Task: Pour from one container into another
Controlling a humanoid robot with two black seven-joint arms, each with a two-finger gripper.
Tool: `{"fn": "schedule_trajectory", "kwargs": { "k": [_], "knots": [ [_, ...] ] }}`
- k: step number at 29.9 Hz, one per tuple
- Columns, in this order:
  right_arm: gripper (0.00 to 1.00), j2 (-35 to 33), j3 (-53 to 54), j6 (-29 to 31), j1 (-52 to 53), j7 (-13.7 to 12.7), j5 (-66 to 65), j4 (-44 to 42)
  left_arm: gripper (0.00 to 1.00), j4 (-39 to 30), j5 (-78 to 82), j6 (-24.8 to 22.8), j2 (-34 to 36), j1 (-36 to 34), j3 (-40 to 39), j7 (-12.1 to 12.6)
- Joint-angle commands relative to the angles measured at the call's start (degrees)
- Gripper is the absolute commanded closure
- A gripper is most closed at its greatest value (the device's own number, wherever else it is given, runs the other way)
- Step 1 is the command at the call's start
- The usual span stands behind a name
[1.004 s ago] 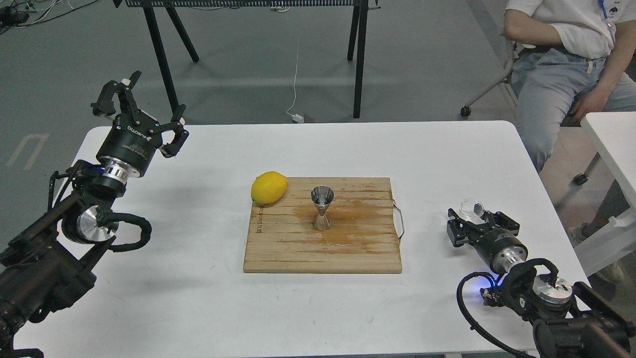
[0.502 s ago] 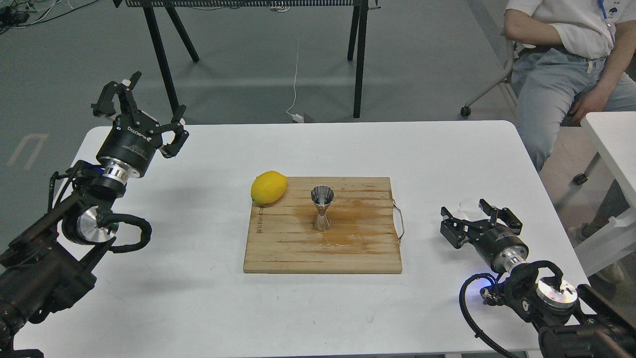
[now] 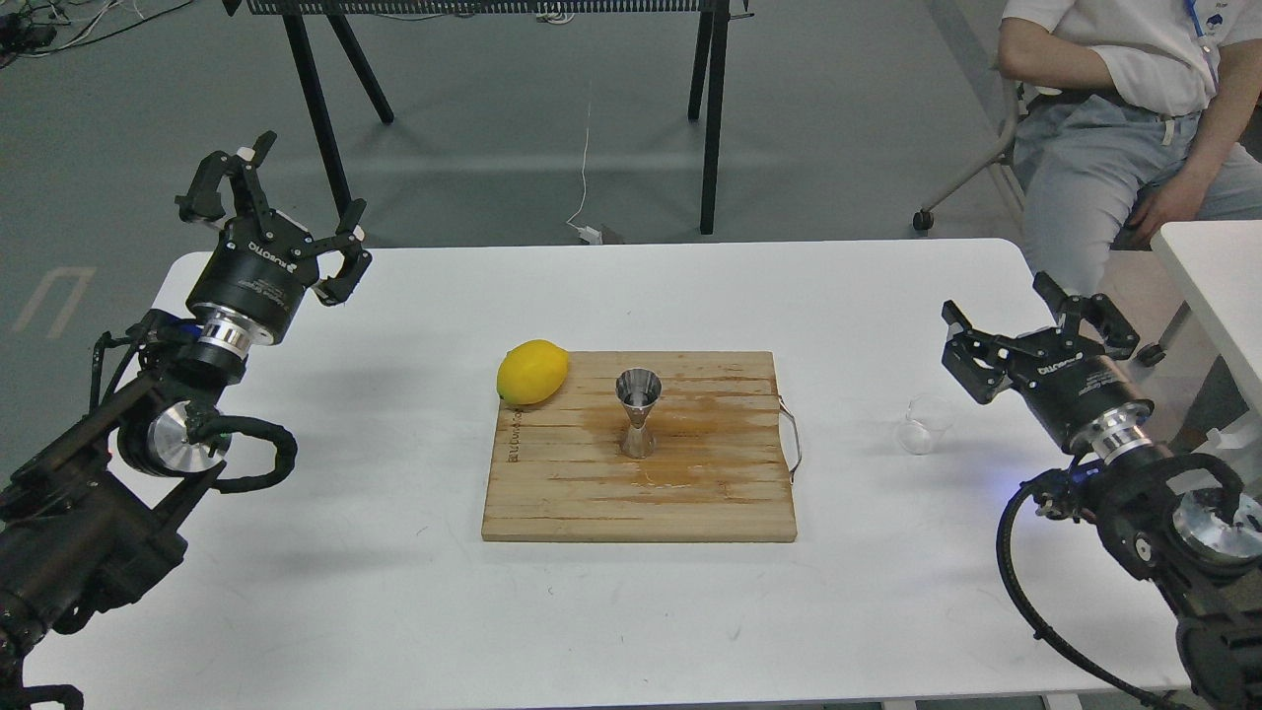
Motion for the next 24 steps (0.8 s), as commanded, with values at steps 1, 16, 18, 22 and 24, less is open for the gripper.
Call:
{"fn": "schedule_trajectory", "kwargs": {
  "k": [1,16,18,22,24],
  "knots": [
    [0.00,-0.42,0.10,3.56,3.83,-0.01,-4.56,-3.36,0.00,0.27,-0.09,0.06,-0.09,-0.64,-0.06,0.06],
    [0.00,5.55,0.46,11.70,17.02,0.52,-4.65,-22.00,0.00,2.47,-1.67,-0.11,-1.32,-0.81,-1.03,-0.12],
    [0.00,6.34,0.54,11.70,18.34,0.60,-4.65,-22.88,0.00,2.47,-2.54,-0.11,-1.32,-0.81,-0.94,0.06],
    [0.00,6.34,0.11,11.70,20.54,0.69,-4.65,-22.97,0.00,2.56,-2.99,-0.11,-1.58,-0.29,-0.85,-0.03],
    [0.00,6.34,-0.07,11.70,21.50,0.69,-4.74,-22.97,0.00,2.56,-2.99,-0.11,-1.84,-0.20,-0.85,-0.03]
  ]
}}
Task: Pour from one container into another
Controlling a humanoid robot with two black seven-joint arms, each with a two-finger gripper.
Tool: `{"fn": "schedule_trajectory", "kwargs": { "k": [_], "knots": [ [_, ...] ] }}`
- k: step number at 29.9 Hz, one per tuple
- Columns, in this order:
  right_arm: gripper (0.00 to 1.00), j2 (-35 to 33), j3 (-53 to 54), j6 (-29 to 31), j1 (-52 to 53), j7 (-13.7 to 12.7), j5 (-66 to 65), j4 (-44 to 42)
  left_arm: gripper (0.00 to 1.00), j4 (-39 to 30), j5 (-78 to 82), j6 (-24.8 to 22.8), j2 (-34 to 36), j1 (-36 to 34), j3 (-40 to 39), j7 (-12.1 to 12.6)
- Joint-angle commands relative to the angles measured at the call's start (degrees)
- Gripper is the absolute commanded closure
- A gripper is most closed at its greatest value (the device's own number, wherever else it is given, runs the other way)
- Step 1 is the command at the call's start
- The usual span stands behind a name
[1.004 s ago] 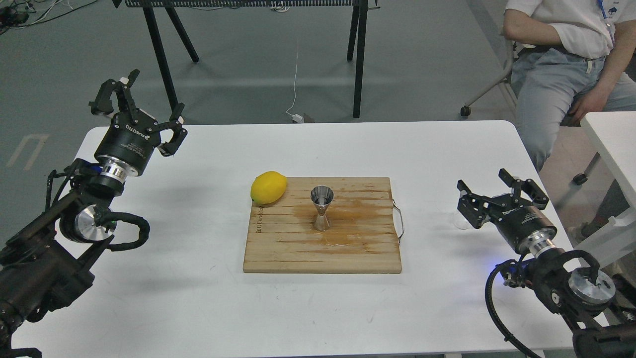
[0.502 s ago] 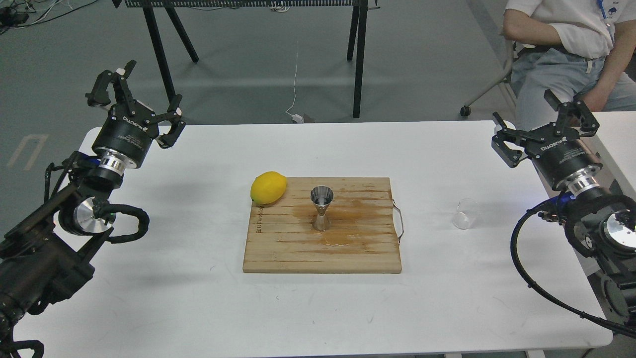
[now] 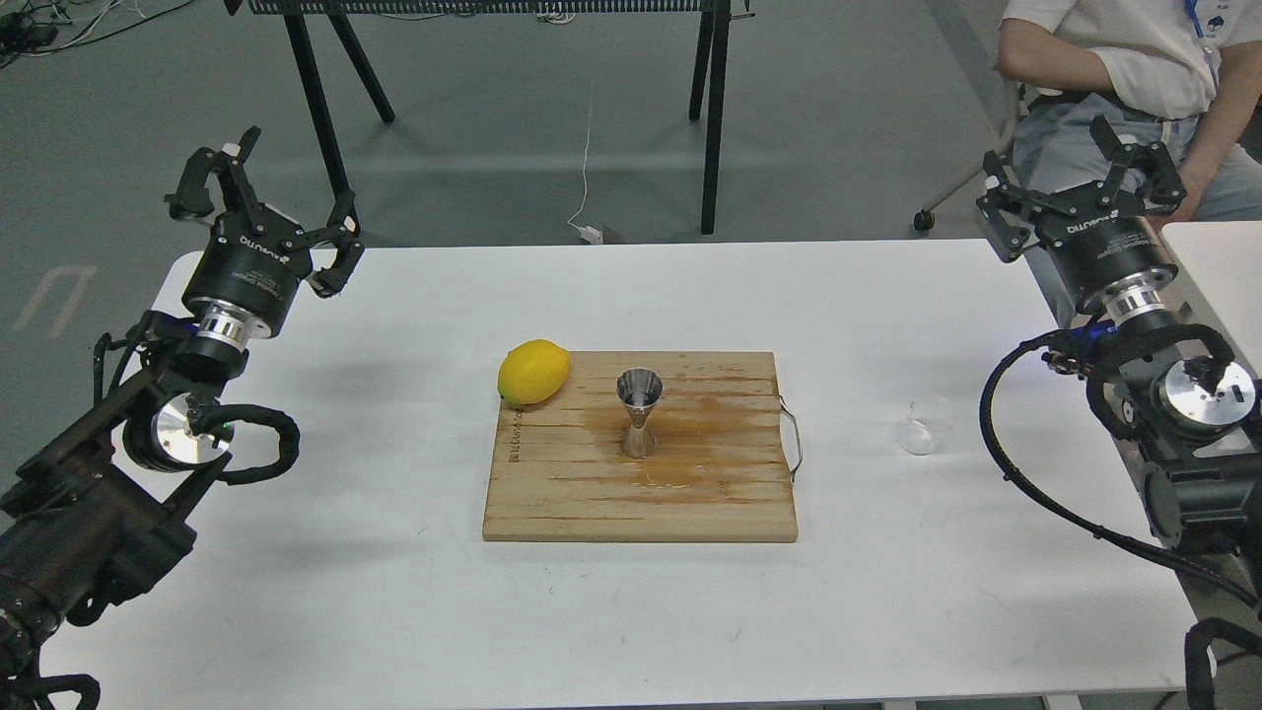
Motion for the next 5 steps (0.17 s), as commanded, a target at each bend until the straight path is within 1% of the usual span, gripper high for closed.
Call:
{"fn": "schedule_trajectory", "kwargs": {
  "k": [1,5],
  "knots": [
    [0.00,0.04,-0.47,-0.01,1.78,0.03,-0.17,-0.05,0.00,0.04,-0.07,-0.01,-0.51,0.32,0.06,0.00],
    [0.00,0.04,-0.56,-0.01,3.79,0.03,-0.35,-0.66,0.00,0.04,-0.15,0.08,-0.69,0.32,-0.03,0.09]
  ]
}}
